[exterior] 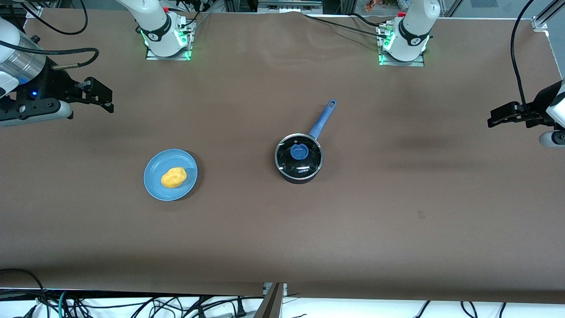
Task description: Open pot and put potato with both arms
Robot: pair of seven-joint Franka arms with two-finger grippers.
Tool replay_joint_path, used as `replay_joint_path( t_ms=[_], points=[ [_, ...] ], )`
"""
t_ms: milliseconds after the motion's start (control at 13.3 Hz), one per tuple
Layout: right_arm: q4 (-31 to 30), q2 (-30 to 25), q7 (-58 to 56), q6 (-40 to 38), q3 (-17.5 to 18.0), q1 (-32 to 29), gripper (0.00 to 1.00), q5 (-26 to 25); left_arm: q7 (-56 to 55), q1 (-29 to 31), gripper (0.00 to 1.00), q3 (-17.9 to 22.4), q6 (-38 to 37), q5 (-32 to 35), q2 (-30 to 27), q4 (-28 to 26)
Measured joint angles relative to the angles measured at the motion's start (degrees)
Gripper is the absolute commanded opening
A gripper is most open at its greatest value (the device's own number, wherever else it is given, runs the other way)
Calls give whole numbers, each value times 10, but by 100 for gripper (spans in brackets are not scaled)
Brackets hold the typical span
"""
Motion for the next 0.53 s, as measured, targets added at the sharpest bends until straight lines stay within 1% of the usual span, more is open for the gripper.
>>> replay_joint_path(
  t_ms=[526],
  points=[
    [0,0,0,-15,0,0,100,0,4,0,100,0,0,0,7,4]
  ],
)
